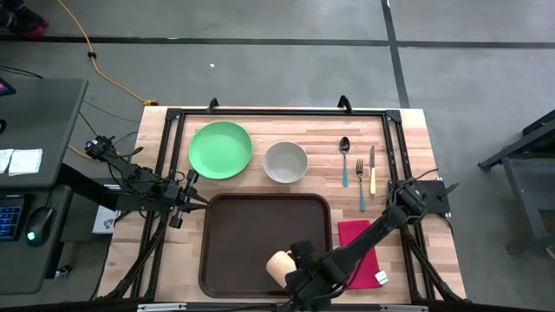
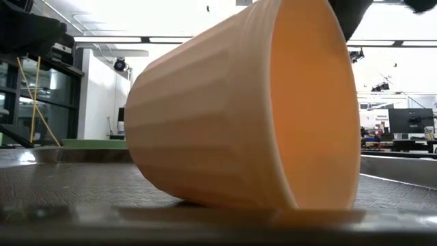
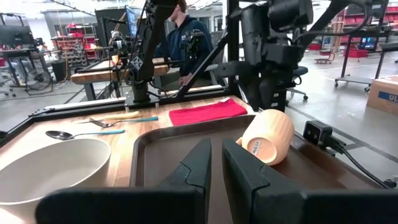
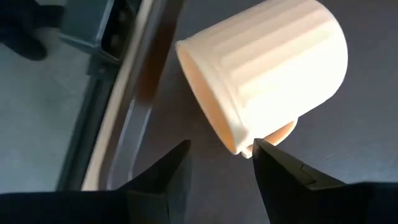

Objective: Set up tray
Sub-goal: Put the light orange mug on the top left of the brown tray

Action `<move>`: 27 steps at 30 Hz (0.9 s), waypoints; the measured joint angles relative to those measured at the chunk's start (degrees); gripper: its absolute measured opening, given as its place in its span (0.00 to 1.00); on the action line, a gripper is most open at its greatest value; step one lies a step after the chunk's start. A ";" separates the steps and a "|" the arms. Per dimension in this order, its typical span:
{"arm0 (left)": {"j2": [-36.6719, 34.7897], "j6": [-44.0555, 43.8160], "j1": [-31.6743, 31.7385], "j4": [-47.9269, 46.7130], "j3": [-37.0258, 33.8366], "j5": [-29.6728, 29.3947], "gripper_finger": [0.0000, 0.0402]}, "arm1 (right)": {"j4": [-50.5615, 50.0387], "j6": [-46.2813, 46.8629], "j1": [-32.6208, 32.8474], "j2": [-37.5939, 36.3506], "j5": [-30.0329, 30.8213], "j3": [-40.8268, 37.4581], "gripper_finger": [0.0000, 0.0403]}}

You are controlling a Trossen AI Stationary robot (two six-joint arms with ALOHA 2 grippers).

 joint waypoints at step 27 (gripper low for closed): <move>0.00 0.02 0.01 0.04 -0.04 0.04 0.18 | 3.01 -1.14 -0.81 1.95 8.09 0.08 0.38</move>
